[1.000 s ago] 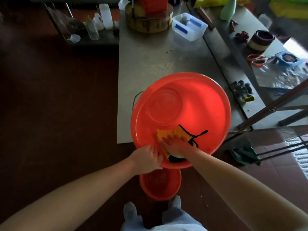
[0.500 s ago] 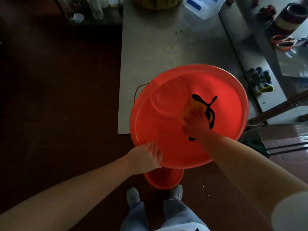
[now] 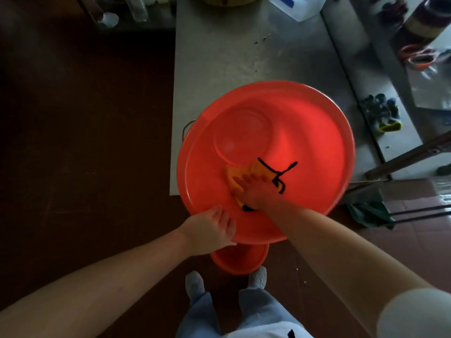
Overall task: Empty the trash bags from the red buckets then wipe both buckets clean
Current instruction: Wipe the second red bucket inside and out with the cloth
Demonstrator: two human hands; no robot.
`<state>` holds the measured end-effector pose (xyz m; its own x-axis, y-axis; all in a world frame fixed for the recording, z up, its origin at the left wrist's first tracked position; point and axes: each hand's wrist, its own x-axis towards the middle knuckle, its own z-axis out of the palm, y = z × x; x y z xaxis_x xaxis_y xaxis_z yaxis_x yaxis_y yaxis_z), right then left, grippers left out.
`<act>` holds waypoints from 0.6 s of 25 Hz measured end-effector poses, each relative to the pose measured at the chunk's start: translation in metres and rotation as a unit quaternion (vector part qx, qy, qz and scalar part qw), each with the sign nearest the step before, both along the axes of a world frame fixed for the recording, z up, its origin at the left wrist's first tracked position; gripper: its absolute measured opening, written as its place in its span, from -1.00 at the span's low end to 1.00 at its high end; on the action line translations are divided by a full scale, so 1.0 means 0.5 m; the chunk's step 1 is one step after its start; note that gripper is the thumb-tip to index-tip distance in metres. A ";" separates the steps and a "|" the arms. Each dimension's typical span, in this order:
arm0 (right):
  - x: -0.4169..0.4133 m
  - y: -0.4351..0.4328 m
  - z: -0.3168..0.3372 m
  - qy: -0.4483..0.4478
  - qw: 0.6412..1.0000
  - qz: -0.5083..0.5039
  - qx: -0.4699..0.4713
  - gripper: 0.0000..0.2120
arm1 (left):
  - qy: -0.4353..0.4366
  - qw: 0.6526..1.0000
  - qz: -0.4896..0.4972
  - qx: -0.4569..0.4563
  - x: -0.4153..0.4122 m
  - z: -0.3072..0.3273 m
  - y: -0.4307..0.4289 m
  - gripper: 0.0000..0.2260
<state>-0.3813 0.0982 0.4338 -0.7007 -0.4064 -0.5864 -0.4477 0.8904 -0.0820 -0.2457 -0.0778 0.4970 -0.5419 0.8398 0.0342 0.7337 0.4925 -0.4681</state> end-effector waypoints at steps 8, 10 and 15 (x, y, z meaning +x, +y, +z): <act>-0.017 0.057 0.029 0.060 0.991 0.020 0.118 -0.38 | -0.001 0.999 -0.040 -0.021 -0.019 0.023 0.003 -0.41; 0.015 0.000 0.029 -0.034 0.997 -0.051 0.045 -0.33 | -0.024 0.998 -0.052 -0.032 -0.025 0.027 0.006 -0.40; 0.044 -0.020 0.041 -0.073 0.996 -0.050 -0.017 -0.35 | -0.032 0.999 -0.035 -0.020 -0.017 0.025 0.000 -0.42</act>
